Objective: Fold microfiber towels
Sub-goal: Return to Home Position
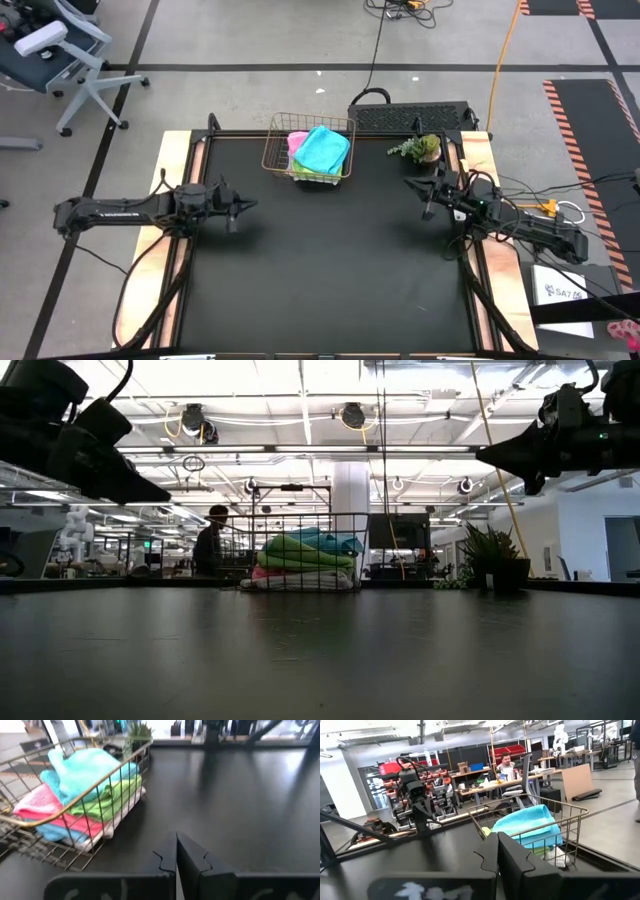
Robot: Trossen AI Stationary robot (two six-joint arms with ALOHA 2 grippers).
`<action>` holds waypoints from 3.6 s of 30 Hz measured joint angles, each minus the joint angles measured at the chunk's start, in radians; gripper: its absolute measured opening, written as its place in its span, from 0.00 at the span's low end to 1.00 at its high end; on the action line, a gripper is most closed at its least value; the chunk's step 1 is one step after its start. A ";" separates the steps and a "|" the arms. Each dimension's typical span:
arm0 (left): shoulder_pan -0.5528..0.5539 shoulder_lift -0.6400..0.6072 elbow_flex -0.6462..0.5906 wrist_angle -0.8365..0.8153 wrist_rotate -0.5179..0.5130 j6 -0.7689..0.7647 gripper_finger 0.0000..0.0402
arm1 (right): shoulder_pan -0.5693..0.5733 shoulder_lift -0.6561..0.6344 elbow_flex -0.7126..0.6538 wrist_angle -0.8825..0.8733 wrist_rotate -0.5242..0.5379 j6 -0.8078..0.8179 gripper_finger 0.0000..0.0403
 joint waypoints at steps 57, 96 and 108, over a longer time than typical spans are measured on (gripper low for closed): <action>0.003 0.002 -0.084 0.094 -0.073 -0.093 0.08 | 0.000 0.000 -0.002 0.000 -0.002 -0.002 0.00; 0.003 0.002 -0.083 0.094 -0.073 -0.093 0.08 | 0.000 0.000 -0.001 0.000 -0.002 -0.003 0.00; 0.003 0.002 -0.083 0.094 -0.074 -0.093 0.08 | 0.000 0.000 -0.001 0.000 -0.002 -0.003 0.00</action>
